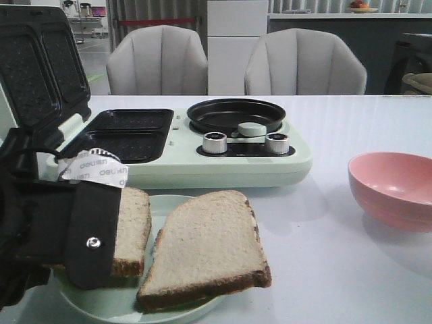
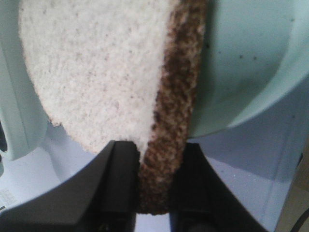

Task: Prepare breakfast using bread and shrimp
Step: 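Reach the left gripper down and grasp the bread slice nearest it, then lift the bread with the left gripper and lay it on the farther waffle plate, then withdraw the left gripper from the sandwich maker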

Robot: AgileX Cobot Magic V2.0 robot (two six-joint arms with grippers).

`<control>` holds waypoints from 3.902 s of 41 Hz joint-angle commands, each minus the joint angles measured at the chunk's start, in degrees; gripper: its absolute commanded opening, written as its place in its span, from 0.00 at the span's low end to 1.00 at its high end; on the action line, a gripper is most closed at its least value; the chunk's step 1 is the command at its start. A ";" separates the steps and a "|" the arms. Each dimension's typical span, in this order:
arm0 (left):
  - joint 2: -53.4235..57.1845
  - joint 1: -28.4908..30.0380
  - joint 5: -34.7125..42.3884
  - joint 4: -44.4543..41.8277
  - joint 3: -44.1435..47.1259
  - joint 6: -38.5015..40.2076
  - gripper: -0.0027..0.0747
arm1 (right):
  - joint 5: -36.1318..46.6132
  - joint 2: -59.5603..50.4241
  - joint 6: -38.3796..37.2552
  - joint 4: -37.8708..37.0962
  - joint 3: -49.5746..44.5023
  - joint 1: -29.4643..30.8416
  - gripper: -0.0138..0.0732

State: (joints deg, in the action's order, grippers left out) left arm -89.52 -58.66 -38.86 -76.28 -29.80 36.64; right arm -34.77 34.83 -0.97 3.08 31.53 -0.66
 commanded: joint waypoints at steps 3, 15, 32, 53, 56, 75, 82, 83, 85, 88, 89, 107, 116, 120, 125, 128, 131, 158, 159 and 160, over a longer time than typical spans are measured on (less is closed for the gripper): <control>2.57 -2.97 -6.17 -1.85 -0.83 0.92 0.20 | 4.08 0.46 0.27 -0.12 1.99 -0.01 0.77; 8.72 -9.16 -18.98 -5.97 -0.83 0.92 0.16 | 4.08 0.46 0.27 -0.12 1.99 -0.01 0.77; 16.70 -6.05 -22.90 -30.38 -0.83 8.10 0.16 | 4.08 0.46 0.27 -0.12 1.99 -0.01 0.77; 10.31 17.51 3.02 -30.38 -20.57 9.43 0.16 | 4.08 0.46 0.27 -0.12 1.99 -0.01 0.77; 7.19 20.21 4.35 -30.38 -24.47 9.43 0.16 | 4.08 0.46 0.27 -0.12 1.99 -0.01 0.77; -15.31 32.46 12.98 -30.38 -47.50 8.81 0.16 | 4.08 0.46 0.27 -0.12 1.99 -0.01 0.77; -21.57 35.46 14.83 -30.38 -51.90 8.81 0.16 | 4.08 0.46 0.27 -0.12 1.99 -0.01 0.77; -22.49 35.71 14.69 -30.38 -52.33 8.81 0.16 | 4.13 0.46 0.27 -0.12 1.99 -0.01 0.77; -23.65 36.37 14.69 -30.38 -52.68 8.81 0.16 | 4.13 0.46 0.27 -0.12 1.99 -0.01 0.77; -24.90 36.83 14.69 -30.38 -52.80 8.81 0.16 | 4.13 0.46 0.27 -0.12 1.99 -0.01 0.77; -25.17 37.09 14.69 -30.38 -52.80 8.81 0.16 | 4.13 0.46 0.27 -0.12 1.99 -0.01 0.77; -25.42 37.56 18.89 -30.38 -49.78 8.77 0.50 | 4.19 0.46 0.27 -0.12 1.99 -0.01 0.77; -21.46 37.56 18.54 -30.29 -46.39 9.47 0.62 | 4.24 0.46 0.27 -0.12 1.99 -0.01 0.77; -17.64 37.56 20.51 -30.29 -43.23 9.47 0.62 | 4.24 0.46 0.27 -0.12 1.99 -0.01 0.77; -12.77 37.12 20.92 -30.29 -38.81 9.58 0.62 | 4.24 0.46 0.27 -0.12 1.99 -0.01 0.77; -9.05 36.27 20.52 -30.29 -35.63 11.06 0.62 | 4.24 0.46 0.27 -0.12 1.99 -0.01 0.77; -4.81 34.93 20.12 -30.29 -32.33 12.40 0.62 | 4.24 0.46 0.27 -0.12 1.99 -0.01 0.77; 31.33 15.13 -12.22 54.96 -20.94 -20.43 0.53 | 4.24 0.46 0.27 -0.12 1.99 -0.01 0.77; 33.01 15.13 -11.42 58.34 -20.32 -22.17 0.53 | 4.24 0.46 0.27 -0.12 1.99 -0.01 0.77; 34.23 15.13 -11.04 60.79 -19.68 -23.60 0.53 | 4.33 0.46 0.27 0.06 1.99 -0.01 0.77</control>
State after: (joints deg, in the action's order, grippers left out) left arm -60.43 -43.07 -53.04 -24.32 -49.55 18.52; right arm -34.77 34.83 -0.97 3.08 31.53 -0.66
